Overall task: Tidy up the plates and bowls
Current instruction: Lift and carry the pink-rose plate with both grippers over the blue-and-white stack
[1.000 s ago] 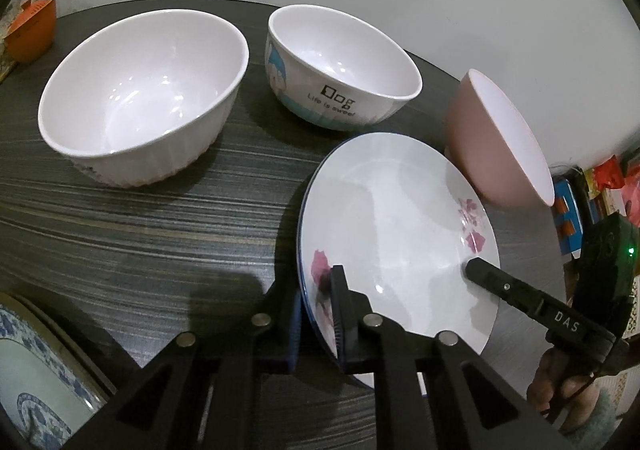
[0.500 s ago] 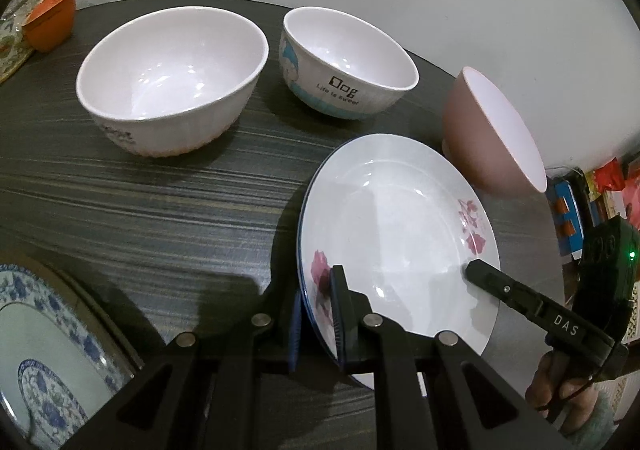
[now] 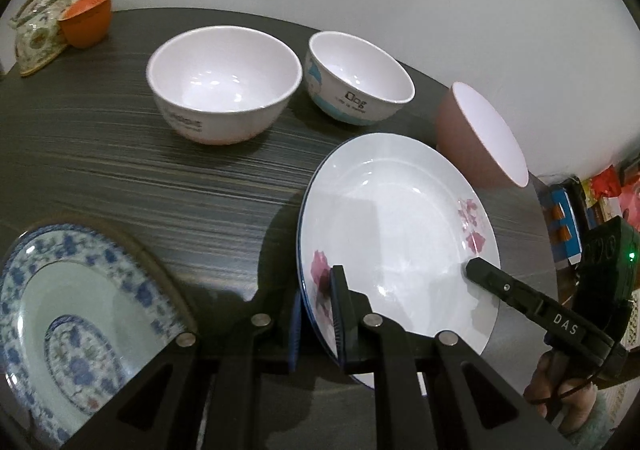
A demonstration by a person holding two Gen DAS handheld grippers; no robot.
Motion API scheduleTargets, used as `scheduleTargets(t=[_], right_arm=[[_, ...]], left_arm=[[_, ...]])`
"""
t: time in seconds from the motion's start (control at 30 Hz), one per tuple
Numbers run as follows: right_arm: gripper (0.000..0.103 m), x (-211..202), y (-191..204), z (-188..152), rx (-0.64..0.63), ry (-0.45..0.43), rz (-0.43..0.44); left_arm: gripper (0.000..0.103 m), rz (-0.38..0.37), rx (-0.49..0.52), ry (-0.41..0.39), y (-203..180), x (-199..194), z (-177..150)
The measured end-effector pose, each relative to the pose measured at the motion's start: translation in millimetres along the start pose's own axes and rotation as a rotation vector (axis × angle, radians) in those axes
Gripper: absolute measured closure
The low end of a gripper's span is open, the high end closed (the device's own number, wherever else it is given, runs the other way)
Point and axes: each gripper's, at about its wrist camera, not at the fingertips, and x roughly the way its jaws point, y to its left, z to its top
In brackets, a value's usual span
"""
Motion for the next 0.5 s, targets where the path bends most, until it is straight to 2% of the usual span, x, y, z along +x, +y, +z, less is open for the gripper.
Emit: scheduleTargets(t=[0.5], right_arm=[[0.092, -4.5, 67.3, -29.3, -0.109, 0.013, 0.061]], left_arm=[[0.090, 0.056, -0.053, -0.081, 37.5, -55.8, -17.9]])
